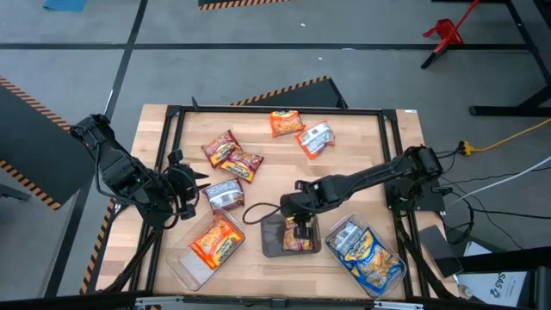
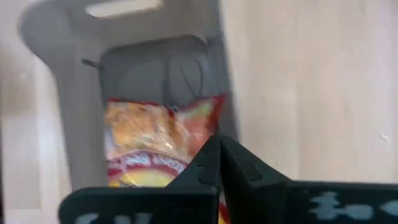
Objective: Sort Maruchan noodles
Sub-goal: Put the red noodle pack into the black bin
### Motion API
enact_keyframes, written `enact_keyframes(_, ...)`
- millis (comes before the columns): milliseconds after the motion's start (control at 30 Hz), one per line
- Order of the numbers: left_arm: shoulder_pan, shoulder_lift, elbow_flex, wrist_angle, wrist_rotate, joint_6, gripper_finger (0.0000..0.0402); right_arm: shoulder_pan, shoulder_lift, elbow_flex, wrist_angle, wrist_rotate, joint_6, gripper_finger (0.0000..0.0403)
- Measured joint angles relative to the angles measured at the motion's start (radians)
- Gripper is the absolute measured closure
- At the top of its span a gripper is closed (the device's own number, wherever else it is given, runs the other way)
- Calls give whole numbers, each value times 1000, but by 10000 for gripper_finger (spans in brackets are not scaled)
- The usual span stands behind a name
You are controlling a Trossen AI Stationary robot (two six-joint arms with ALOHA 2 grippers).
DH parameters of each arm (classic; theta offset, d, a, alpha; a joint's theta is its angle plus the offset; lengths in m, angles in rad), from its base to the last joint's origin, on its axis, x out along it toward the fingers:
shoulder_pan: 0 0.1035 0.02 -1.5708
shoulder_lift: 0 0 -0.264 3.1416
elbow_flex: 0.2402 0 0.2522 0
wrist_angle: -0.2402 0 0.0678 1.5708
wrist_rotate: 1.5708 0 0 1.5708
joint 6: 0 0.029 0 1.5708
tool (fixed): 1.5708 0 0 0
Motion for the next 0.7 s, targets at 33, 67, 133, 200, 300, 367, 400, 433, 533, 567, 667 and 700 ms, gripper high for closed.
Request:
enact_keyframes(33,0,0,0,0,0,0,303,7,10,2,17,-1,-1,403)
enact_keyframes(67,0,0,0,0,0,0,303,11,21,2,17,-1,-2,403)
enact_keyframes(133,0,0,0,0,0,0,303,21,49,0,0,-8,-3,403)
enact_keyframes(200,0,0,0,-2,0,0,303,25,70,-13,0,-15,-7,403)
enact_keyframes(300,0,0,0,-4,0,0,303,21,94,-40,1,-12,-8,403)
enact_keyframes(367,0,0,0,-4,0,0,303,20,102,-54,0,-11,-8,403)
enact_keyframes(400,0,0,0,-5,0,1,303,20,107,-56,3,-11,-9,403)
enact_keyframes(433,0,0,0,-4,0,4,303,20,109,-56,12,-11,-13,403)
enact_keyframes(533,0,0,0,-4,0,5,303,20,110,-52,11,-43,-40,403)
enact_keyframes(567,0,0,0,-5,1,5,303,20,110,-47,7,-63,-50,403)
enact_keyframes(667,0,0,0,-4,0,5,303,21,107,-20,-11,-83,-67,403)
enact_keyframes(700,0,0,0,-4,0,5,303,21,103,-5,-33,-82,-80,403)
